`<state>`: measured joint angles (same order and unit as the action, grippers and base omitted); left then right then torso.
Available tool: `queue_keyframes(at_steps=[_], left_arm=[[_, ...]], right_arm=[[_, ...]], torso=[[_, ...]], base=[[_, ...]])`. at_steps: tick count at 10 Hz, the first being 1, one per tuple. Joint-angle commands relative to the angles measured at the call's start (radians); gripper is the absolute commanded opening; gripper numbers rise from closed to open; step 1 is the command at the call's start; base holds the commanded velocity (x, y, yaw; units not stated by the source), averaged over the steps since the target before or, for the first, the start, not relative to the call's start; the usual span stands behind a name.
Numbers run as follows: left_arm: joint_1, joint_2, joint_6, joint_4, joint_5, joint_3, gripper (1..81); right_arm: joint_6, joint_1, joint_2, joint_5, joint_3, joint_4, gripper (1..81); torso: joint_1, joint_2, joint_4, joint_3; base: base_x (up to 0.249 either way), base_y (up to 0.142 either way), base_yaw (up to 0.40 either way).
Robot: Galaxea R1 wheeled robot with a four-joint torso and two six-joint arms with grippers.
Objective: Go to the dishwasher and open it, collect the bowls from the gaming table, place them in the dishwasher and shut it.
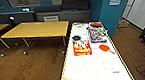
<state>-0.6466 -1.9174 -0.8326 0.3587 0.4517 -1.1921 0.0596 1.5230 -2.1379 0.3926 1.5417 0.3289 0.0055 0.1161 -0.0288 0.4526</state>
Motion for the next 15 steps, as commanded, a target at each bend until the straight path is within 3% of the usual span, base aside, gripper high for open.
queue_keyframes(at_steps=[1, 5, 6, 7, 8, 9, 10, 13, 15], left_arm=[[-0.231, 0.081, 0.060, 0.063, -0.246, 0.029, 1.0], [-0.414, -0.012, 0.065, 0.056, -0.237, -0.085, 1.0], [-0.455, -0.029, 0.102, 0.029, -0.242, -0.107, 1.0], [-0.482, -0.031, 0.210, -0.072, -0.245, -0.119, 1.0], [-0.502, -0.042, 0.421, -0.278, -0.245, -0.151, 1.0], [-0.509, -0.055, 0.575, -0.428, -0.242, -0.188, 1.0], [-0.523, -0.075, 0.675, -0.513, -0.231, -0.228, 1.0], [-0.578, -0.120, 0.739, -0.454, -0.254, -0.313, 1.0], [-0.591, -0.115, 0.739, -0.438, -0.304, -0.351, 1.0]], right_arm=[[0.000, -0.003, 0.043, -0.075, -0.016, -0.024, 1.0], [0.000, -0.003, 0.011, -0.093, 0.018, -0.019, 1.0], [-0.001, -0.003, 0.005, -0.100, 0.029, -0.018, 1.0], [0.000, -0.003, -0.004, -0.103, 0.038, -0.018, 1.0], [-0.001, -0.008, -0.010, -0.112, 0.041, -0.018, 1.0], [-0.001, -0.011, -0.016, -0.124, 0.044, -0.018, 1.0], [0.000, -0.011, -0.027, -0.129, 0.056, -0.018, 1.0], [0.000, -0.006, -0.052, -0.136, 0.092, -0.018, 1.0], [0.002, -0.014, -0.059, -0.193, 0.115, -0.028, 1.0]], torso=[[0.000, 0.000, 0.000, 0.000], [0.000, 0.000, 0.000, 0.000], [0.000, 0.000, 0.000, 0.000], [-0.001, 0.000, 0.000, -0.001], [-0.001, 0.000, 0.000, -0.001], [-0.001, 0.000, 0.000, -0.001], [-0.001, 0.000, 0.000, -0.001], [-0.001, 0.000, 0.000, -0.001], [-0.001, 0.000, 0.000, -0.001]], base=[[0.000, 0.000, 0.000], [0.000, 0.000, 0.000], [0.000, 0.000, 0.000], [0.000, 0.000, 0.000], [0.000, 0.000, 0.000], [0.000, 0.000, 0.000], [0.000, 0.000, 0.000], [0.000, 0.000, 0.000], [0.000, 0.000, 0.000]])
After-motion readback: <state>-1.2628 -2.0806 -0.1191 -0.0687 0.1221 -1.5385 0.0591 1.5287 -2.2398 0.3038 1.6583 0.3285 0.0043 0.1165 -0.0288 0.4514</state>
